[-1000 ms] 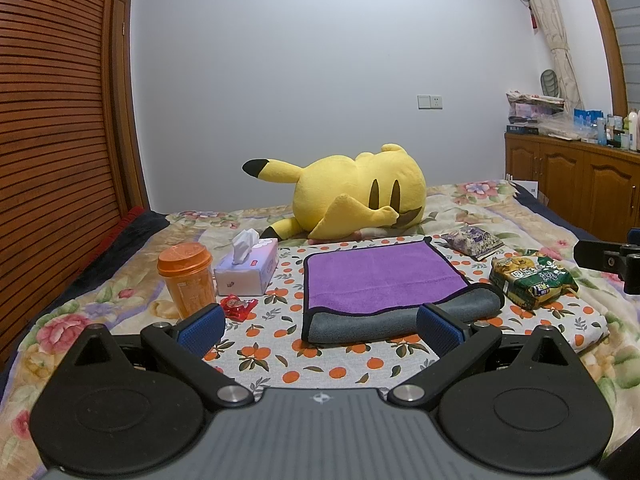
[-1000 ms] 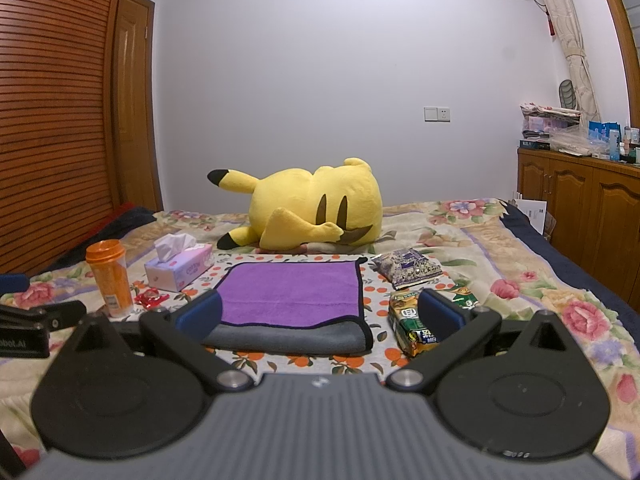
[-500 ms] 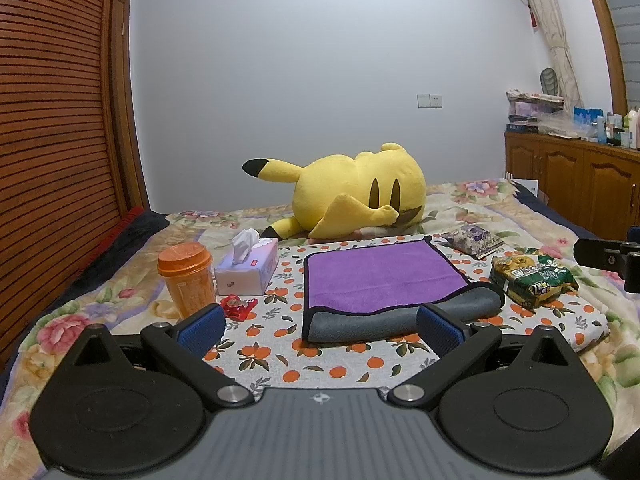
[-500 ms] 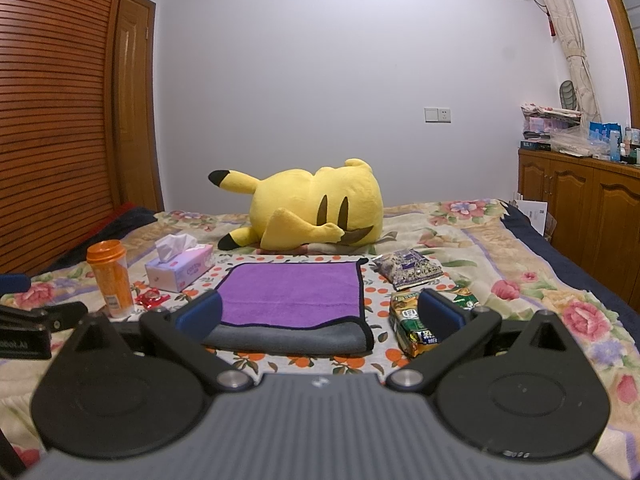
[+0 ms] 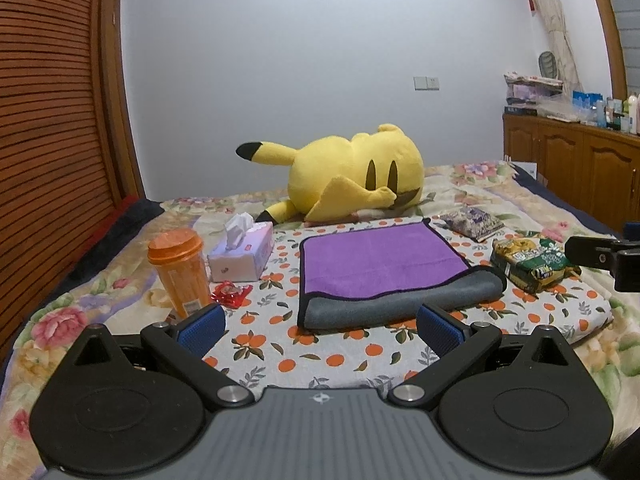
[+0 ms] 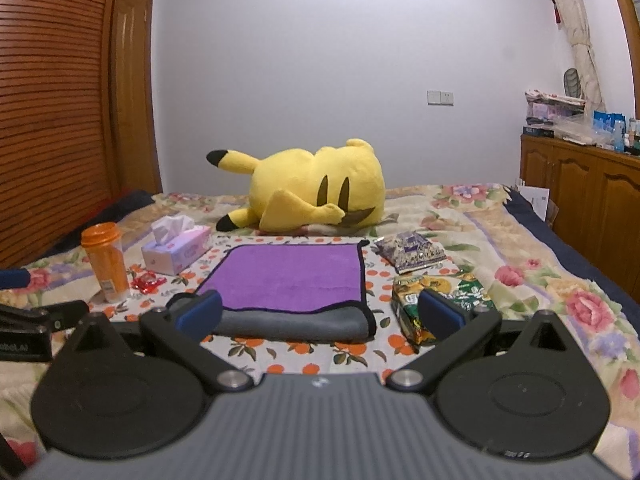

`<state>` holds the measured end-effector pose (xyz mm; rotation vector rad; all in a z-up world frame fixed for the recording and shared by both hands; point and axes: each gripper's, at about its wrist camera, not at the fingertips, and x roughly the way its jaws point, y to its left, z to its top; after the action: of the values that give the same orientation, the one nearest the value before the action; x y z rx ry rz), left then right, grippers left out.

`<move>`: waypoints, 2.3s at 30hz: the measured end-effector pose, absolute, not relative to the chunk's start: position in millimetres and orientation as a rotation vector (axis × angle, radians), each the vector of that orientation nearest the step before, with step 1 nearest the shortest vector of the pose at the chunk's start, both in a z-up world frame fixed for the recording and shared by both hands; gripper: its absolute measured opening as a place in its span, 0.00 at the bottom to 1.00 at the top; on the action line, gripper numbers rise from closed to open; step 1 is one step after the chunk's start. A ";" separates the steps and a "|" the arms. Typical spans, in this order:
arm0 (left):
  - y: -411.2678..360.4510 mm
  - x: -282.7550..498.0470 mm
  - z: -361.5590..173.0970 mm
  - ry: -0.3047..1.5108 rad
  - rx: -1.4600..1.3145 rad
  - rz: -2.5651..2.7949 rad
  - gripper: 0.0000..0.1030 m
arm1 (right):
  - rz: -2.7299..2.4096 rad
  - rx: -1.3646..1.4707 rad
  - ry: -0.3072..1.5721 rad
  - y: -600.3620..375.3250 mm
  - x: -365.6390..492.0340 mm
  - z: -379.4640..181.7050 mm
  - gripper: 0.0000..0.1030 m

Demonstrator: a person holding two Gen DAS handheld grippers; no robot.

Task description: Fold towel

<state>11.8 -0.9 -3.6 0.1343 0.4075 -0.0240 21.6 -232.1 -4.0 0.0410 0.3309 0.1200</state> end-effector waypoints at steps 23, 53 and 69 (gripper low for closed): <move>-8.1 78.7 -24.8 0.518 0.179 -0.061 1.00 | 0.143 -0.003 0.423 -219.4 78.8 -21.5 1.00; 21.4 176.5 -60.7 0.644 0.141 -0.058 1.00 | 0.207 -0.049 0.547 -220.9 168.2 -46.4 1.00; 37.5 218.8 -74.6 0.706 0.081 -0.072 0.92 | 0.196 -0.022 0.625 -239.8 205.0 -64.3 1.00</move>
<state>218.8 37.5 -74.6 0.0814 0.7058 -0.0720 205.0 -239.8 -64.3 -0.0224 0.6245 0.1956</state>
